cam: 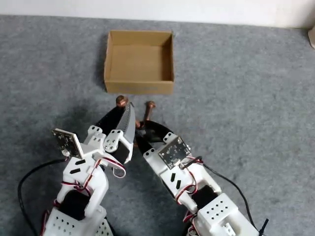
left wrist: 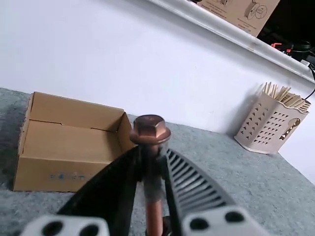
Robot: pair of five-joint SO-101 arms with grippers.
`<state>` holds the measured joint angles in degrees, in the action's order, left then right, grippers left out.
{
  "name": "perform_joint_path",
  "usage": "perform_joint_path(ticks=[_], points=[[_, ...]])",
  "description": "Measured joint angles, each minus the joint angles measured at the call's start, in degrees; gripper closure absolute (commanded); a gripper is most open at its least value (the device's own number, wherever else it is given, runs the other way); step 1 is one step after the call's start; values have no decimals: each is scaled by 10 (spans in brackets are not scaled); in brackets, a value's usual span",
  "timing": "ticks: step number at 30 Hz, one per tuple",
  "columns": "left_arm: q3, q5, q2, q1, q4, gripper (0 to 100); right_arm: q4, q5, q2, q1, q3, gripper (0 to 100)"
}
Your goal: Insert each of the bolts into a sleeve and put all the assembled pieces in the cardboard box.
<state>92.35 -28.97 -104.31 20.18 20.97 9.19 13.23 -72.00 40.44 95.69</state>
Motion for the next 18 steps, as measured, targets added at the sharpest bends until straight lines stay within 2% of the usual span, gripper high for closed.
perform_joint_path(ticks=[14,18], points=[[3,-20,7,0,8,996,2,-1,-1,10,1,995],[-7,-48,7,4,68,995,2,-2,-1,17,1,995]])
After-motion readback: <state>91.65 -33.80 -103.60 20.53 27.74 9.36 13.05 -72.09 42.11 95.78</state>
